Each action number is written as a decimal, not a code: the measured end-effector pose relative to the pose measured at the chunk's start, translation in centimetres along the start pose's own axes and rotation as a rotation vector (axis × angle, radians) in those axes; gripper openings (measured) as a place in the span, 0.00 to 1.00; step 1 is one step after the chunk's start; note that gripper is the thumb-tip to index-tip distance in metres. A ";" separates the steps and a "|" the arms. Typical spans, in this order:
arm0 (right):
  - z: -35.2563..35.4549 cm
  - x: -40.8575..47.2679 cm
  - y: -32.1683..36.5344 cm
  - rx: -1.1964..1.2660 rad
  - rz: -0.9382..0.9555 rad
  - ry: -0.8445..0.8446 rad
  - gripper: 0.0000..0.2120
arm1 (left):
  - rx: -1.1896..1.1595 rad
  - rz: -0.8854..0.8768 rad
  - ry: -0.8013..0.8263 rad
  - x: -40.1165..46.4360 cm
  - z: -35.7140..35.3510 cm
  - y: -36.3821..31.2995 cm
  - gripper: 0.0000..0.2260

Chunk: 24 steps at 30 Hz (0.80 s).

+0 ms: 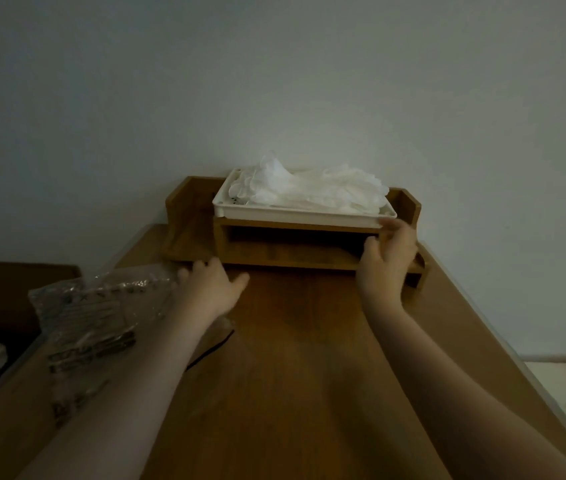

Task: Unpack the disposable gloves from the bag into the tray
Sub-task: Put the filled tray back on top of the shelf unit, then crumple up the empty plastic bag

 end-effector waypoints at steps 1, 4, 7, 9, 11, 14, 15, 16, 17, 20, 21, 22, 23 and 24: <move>-0.3 -1.5 0.2 0.002 -0.037 0.078 0.16 | 0.020 0.023 0.130 -1.4 -1.4 0.4 0.37; -1.2 -4.7 0.0 -0.033 -0.138 0.291 0.17 | 0.002 0.071 0.235 -4.6 -4.8 1.1 0.47; -1.4 -7.4 -0.2 -0.035 -0.248 0.458 0.12 | 0.131 0.010 -0.049 -6.4 -6.0 1.7 0.35; -1.5 -8.8 -0.4 -0.056 -0.290 0.596 0.13 | 0.085 -0.098 -0.182 -6.6 -6.5 2.1 0.17; -1.6 -10.3 -0.6 -0.039 -0.305 0.735 0.22 | -0.034 -0.253 -0.128 -7.5 -6.9 1.9 0.09; -1.8 -12.1 -1.3 -0.031 -0.361 0.873 0.41 | -0.387 -0.490 0.045 -10.7 -6.4 0.3 0.09; -1.8 -12.5 -1.5 -0.047 -0.405 0.889 0.49 | -0.517 -0.504 0.051 -11.8 -5.9 -0.2 0.10; -1.6 -12.9 -1.8 -0.049 -0.470 0.877 0.55 | -0.649 -0.489 0.027 -12.7 -5.4 -0.5 0.09; -1.5 -13.1 -2.0 -0.031 -0.540 0.856 0.59 | -0.790 -0.452 -0.007 -13.0 -4.9 -0.7 0.09; -1.2 -14.8 -2.2 0.159 -0.763 0.937 0.49 | -1.184 -0.260 -0.063 -13.2 -3.9 -0.9 0.09; -1.2 -15.7 -2.0 0.213 -0.817 0.995 0.43 | -1.310 -0.222 -0.066 -13.0 -3.7 -1.0 0.09; -1.1 -16.5 -1.7 0.280 -0.863 1.038 0.36 | -1.420 -0.222 -0.055 -13.2 -3.3 -1.3 0.10; -1.0 -16.9 -1.2 0.350 -0.896 1.067 0.28 | -1.475 -0.258 -0.055 -13.3 -2.9 -1.5 0.10; -0.6 -16.8 -0.8 0.406 -0.913 1.077 0.22 | -1.458 -0.309 -0.069 -13.6 -2.4 -1.9 0.10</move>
Point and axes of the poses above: each hand's wrist, its own x-axis towards the middle knuckle, its own z-axis out of the back of the hand, y = z × x, the point moved 4 cm from there along x, towards the middle knuckle, and after that the axes turned 12 degrees about x, right-handed, at the moved point
